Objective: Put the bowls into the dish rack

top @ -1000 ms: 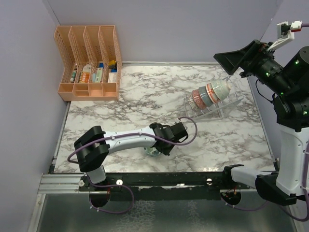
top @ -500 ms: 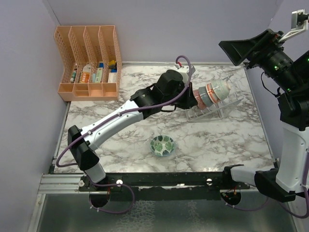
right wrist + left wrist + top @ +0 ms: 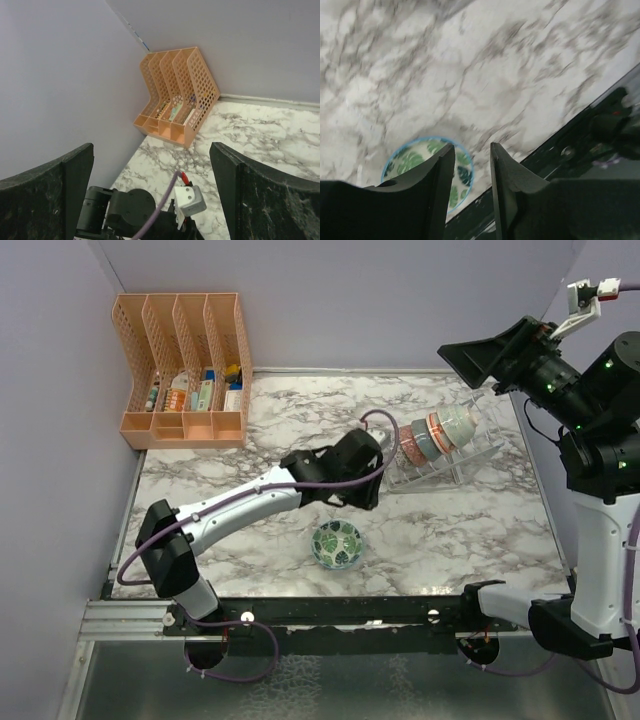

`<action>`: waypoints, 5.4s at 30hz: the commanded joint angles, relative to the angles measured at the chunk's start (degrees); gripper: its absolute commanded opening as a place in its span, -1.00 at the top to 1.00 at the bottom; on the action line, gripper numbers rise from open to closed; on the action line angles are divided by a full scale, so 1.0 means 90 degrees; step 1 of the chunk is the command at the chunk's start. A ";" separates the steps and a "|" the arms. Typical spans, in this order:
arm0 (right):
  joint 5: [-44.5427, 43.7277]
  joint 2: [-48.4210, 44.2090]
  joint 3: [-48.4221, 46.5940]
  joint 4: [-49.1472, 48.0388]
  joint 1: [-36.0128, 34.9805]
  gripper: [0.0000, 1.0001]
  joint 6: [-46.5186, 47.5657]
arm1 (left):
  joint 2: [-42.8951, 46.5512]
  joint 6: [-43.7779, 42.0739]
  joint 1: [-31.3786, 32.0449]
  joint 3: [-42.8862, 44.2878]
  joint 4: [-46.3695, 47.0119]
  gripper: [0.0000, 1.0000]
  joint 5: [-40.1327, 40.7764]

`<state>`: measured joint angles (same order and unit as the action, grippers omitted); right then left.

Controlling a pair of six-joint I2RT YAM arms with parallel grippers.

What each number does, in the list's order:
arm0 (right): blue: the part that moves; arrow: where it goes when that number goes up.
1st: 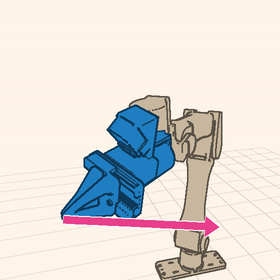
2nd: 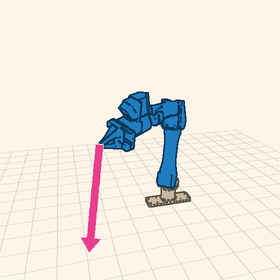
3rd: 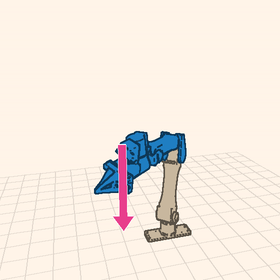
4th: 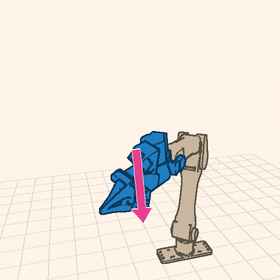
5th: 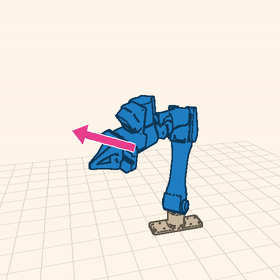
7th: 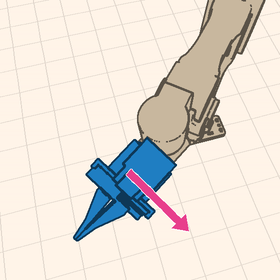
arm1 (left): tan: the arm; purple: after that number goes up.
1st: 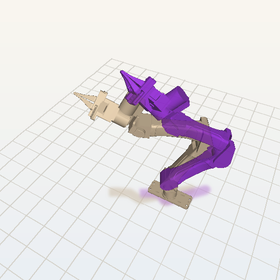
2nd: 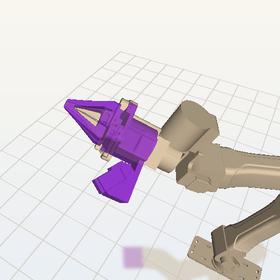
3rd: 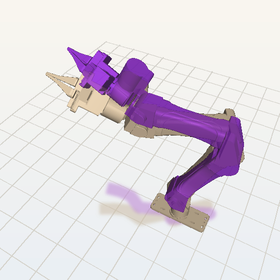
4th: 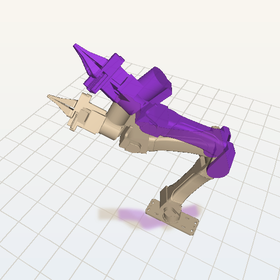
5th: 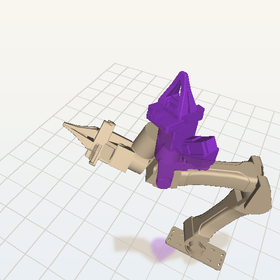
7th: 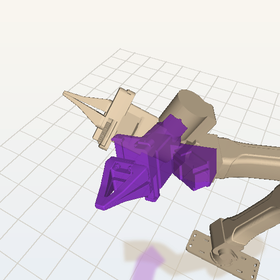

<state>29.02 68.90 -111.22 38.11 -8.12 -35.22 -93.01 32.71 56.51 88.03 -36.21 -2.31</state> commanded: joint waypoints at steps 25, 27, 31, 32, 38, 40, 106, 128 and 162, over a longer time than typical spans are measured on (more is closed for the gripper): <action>-0.0010 -0.0264 0.0617 0.0303 0.0043 -0.99 0.0298 | -0.0426 -0.1185 0.1348 -0.2457 0.0623 -0.08 0.0941; -0.0028 -0.0268 0.0592 0.0332 0.0045 -0.99 0.0318 | -0.0637 -0.1232 0.1357 -0.2524 0.0620 0.02 0.0957; -0.0064 -0.0307 0.0635 0.0346 0.0043 -0.99 0.0339 | -0.0738 -0.1252 0.1382 -0.2623 0.0609 0.32 0.1060; -0.0060 -0.0316 0.0654 0.0339 0.0043 -0.99 0.0334 | -0.0764 -0.1256 0.1386 -0.2673 0.0621 0.35 0.1076; -0.0079 -0.0360 0.0719 0.0334 0.0043 -0.99 0.0348 | -0.0869 -0.1259 0.1452 -0.2855 0.0671 0.74 0.1179; -0.0088 -0.0371 0.0739 0.0335 0.0043 -0.99 0.0356 | -0.0787 -0.1257 0.1455 -0.2790 0.0602 1.00 0.1249; 0.0872 -0.0098 -0.0374 -0.0289 0.0044 -0.99 -0.0078 | -0.4990 0.8348 -0.0910 0.3706 0.9485 1.00 -0.0847; 0.0634 -0.0162 -0.0346 0.0046 0.0043 -0.99 0.0328 | -0.6056 0.8421 -0.0897 0.4843 0.8686 1.00 -0.1069; 0.0648 -0.0195 -0.0133 0.0082 0.0043 -0.99 0.0378 | -0.6006 0.7393 -0.1133 0.5559 0.6589 0.42 -0.1942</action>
<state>35.38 68.07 -112.64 39.07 -8.12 -32.10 -151.06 103.15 46.83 135.70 27.59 -18.70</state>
